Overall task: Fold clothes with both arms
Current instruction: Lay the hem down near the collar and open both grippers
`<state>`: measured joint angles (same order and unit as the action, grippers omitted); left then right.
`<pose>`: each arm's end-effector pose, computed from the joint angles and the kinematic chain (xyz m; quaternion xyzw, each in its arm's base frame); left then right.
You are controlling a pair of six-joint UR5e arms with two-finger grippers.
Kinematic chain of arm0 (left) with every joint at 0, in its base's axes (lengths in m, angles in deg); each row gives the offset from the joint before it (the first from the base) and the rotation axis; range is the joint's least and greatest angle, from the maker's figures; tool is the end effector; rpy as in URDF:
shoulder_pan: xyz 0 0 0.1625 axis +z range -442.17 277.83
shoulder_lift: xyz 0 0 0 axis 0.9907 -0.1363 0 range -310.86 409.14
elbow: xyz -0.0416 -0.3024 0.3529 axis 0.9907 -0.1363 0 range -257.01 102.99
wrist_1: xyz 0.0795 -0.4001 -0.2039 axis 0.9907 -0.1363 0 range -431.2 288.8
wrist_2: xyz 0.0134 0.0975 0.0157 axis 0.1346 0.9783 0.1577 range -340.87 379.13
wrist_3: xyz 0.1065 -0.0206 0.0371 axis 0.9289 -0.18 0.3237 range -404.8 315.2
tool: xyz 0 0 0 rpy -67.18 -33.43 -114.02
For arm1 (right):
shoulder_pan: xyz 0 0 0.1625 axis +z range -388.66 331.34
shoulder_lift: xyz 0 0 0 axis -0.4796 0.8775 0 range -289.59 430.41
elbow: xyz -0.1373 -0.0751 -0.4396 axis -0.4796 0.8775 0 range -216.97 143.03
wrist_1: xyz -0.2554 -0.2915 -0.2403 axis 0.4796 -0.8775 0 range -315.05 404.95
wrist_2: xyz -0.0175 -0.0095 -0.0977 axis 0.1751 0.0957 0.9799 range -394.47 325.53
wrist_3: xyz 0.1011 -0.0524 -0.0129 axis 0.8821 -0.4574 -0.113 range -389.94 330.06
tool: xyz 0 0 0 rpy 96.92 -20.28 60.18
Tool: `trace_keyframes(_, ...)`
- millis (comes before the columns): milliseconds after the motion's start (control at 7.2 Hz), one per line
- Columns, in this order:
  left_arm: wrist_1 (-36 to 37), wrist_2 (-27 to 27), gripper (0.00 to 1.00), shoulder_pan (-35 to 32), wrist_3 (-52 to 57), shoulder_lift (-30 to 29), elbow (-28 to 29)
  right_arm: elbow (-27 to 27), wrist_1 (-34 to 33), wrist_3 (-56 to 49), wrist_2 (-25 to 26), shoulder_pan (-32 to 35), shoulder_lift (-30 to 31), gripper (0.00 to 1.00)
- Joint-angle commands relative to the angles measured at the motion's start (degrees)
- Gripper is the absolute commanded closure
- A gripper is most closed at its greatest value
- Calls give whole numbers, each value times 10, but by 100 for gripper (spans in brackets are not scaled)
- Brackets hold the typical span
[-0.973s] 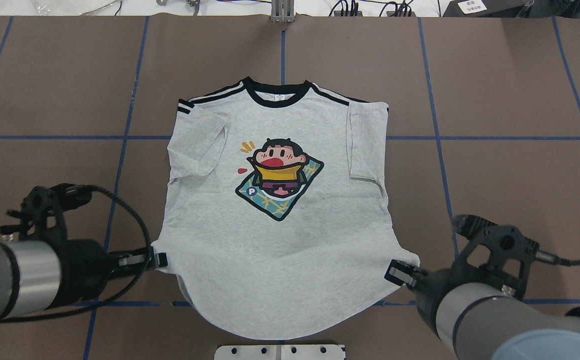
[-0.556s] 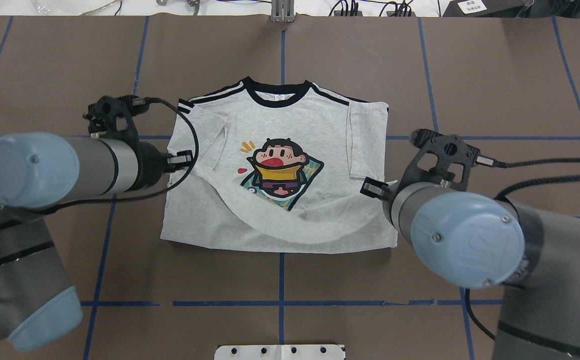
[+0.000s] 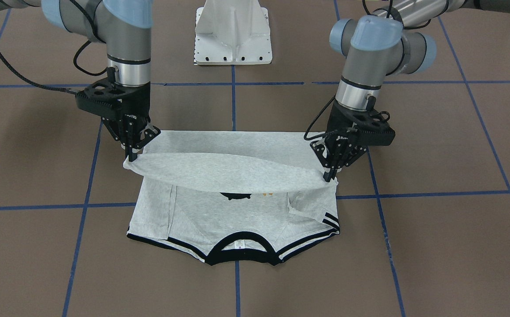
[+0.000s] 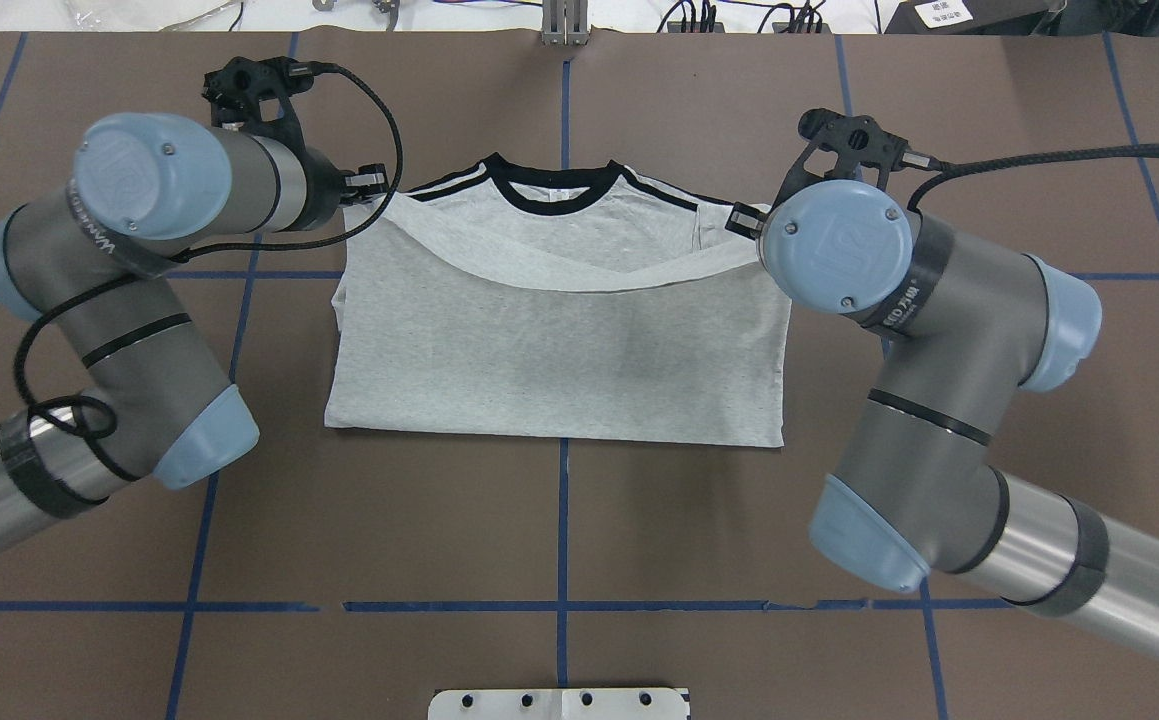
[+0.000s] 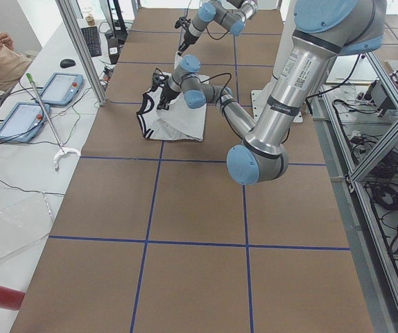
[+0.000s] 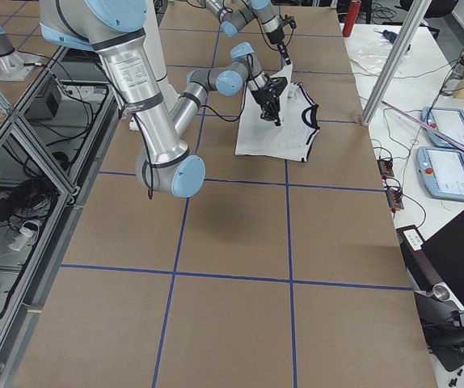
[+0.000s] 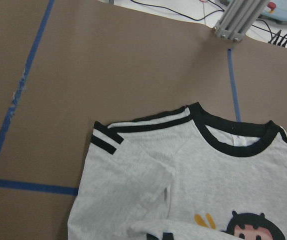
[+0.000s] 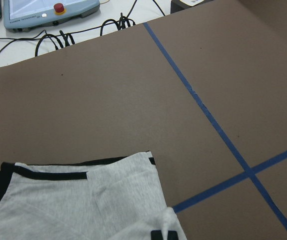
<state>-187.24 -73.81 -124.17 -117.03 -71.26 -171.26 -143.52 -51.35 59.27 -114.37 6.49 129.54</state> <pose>0.4673 -0.5922 0.2861 0.2324 0.4489 -0.1684 0.8462 -0.4708 -0.5191 0.2614 0.1864 -0.3074 0.3051 0.8819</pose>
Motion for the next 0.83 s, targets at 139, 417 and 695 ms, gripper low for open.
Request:
trace_keyframes(139, -95, 6, 100, -5, 10, -43, 162, 205, 158, -5, 2, 18, -57, 100)
trace_keyframes(417, -126, 14, 100, -9, 24, -53, 208, 248, 188, -29, -1, 34, -63, 100)
trace_keyframes(695, -127, 14, 100, -10, 25, -52, 209, 249, 188, -29, -6, 41, -63, 100)
